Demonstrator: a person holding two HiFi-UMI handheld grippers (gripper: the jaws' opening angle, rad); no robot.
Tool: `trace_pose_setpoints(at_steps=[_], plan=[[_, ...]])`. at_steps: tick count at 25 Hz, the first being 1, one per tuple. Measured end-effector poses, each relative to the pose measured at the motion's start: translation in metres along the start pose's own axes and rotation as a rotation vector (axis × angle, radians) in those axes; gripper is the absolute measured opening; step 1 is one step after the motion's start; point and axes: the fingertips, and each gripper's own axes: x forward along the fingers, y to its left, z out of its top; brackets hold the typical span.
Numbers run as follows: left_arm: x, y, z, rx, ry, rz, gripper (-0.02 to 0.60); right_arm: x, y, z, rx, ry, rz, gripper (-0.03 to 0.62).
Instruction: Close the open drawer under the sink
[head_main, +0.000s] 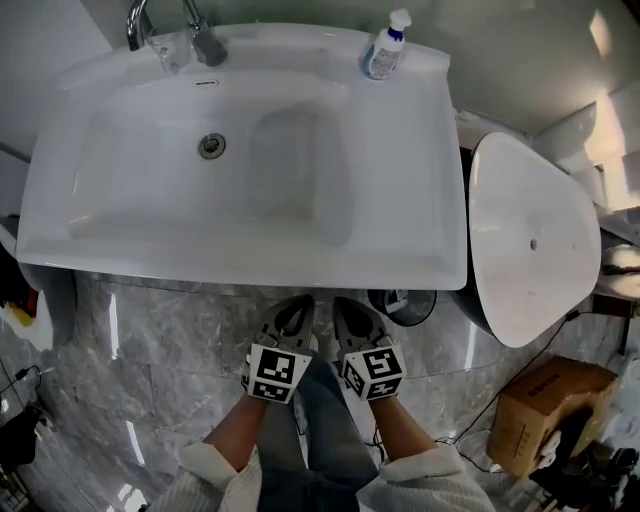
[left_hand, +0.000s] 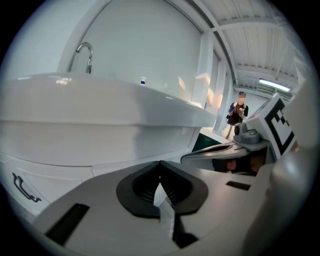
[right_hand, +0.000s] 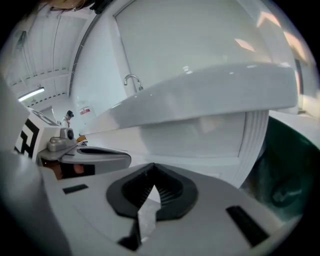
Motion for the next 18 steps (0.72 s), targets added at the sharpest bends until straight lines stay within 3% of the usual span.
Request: trace_pose_setpoints(at_steps=[9,18], plan=[[-0.048,-0.021,0.057,0.030,-0.075,-0.027,0.015,-0.048,0.032,0.061,0.016,-0.072,0.041,0.011],[-0.090,-0.051,0.114,0.084,-0.128,-0.072,0.015,-0.098,0.067,0.131,-0.033,-0.187,0.078,0.011]])
